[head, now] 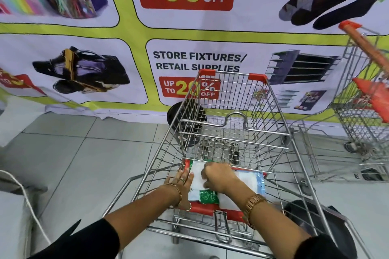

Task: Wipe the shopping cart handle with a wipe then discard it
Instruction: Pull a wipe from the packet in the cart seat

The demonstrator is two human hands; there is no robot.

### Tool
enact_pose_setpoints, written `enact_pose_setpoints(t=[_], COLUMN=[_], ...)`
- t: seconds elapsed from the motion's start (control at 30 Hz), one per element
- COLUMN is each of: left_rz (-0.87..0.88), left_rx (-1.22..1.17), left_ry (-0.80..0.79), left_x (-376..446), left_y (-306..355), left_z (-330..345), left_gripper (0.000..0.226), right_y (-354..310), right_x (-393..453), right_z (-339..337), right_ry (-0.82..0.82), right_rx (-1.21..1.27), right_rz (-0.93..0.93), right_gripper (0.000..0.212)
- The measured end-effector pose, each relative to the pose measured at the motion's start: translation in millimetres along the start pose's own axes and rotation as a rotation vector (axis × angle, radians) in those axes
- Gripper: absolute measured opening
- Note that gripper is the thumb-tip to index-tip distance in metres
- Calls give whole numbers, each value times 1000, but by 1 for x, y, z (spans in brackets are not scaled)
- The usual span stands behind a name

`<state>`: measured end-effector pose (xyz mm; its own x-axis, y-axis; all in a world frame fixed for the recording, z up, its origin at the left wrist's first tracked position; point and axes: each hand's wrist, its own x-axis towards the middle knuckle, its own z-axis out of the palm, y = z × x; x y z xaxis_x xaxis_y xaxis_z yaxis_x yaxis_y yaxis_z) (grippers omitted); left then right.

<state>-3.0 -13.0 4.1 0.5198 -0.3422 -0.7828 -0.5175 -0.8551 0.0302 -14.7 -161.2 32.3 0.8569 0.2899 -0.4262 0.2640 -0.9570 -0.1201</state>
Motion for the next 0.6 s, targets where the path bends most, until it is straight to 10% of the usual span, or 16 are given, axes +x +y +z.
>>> enact_pose_setpoints(t=[0.6], left_rz=[-19], left_rx=[-83], left_ry=[-32], left_x=[-9], left_y=[0], left_z=[-9], left_gripper=[90], right_y=[7], right_x=[-6], right_z=[-11], right_ry=[58], right_rx=[230], right_rz=[-14], right_gripper=[15])
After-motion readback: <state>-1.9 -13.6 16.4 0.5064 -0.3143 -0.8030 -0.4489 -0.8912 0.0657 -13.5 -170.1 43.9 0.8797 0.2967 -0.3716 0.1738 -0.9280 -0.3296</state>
